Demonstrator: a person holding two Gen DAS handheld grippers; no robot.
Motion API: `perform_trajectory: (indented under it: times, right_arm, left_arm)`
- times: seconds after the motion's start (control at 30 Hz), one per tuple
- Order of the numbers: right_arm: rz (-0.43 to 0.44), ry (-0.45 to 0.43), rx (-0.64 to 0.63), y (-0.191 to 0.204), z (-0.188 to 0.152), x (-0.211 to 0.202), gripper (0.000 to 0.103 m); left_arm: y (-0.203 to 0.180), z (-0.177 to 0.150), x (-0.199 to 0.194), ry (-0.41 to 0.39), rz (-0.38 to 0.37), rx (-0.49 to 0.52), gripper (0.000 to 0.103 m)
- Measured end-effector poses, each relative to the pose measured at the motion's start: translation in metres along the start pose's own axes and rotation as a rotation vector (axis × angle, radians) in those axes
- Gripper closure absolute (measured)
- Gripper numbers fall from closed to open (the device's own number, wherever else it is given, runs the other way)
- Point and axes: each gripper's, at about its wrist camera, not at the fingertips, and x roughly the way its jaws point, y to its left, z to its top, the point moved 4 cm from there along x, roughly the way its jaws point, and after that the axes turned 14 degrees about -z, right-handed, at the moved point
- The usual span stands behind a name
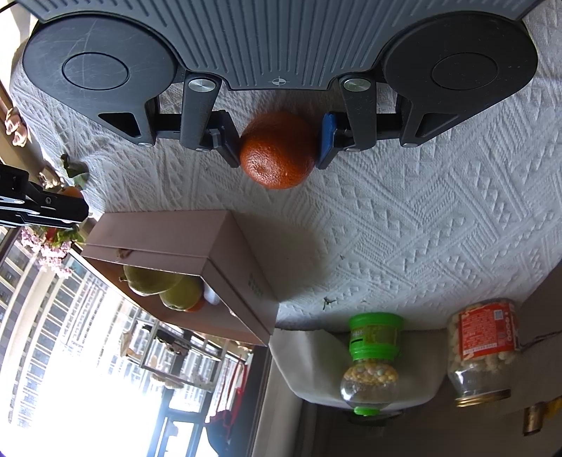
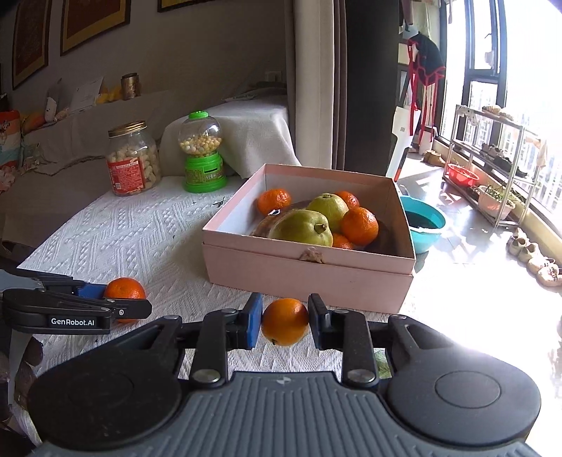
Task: Organize fruits
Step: 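Grasp the small tangerine with the right gripper and lift it, then lower the held tangerine into the pink box and open the left gripper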
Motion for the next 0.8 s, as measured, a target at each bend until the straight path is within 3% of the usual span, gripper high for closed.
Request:
perform_trajectory:
  times: [0.2,0.47,0.63,0.8]
  right_arm:
    - [0.005,0.004,-0.013,0.000,-0.012,0.000,0.075]
    - [0.033,0.012,-0.014,0.008,-0.022,0.004,0.075]
    - [0.030,0.006,-0.021,0.009,-0.021,0.002,0.075]
    - [0.020,0.018,-0.005,-0.001,-0.018,0.004,0.075]
  left_arm:
    - [-0.013,0.018,-0.011,-0.068,-0.044,0.025,0.052]
    - [-0.047,0.113,0.009,-0.213,-0.190,0.091,0.052]
    - [-0.030,0.127,0.057,-0.138,-0.289,-0.081,0.053]
    - [-0.006,0.117,0.039,-0.215,-0.248,-0.123,0.053]
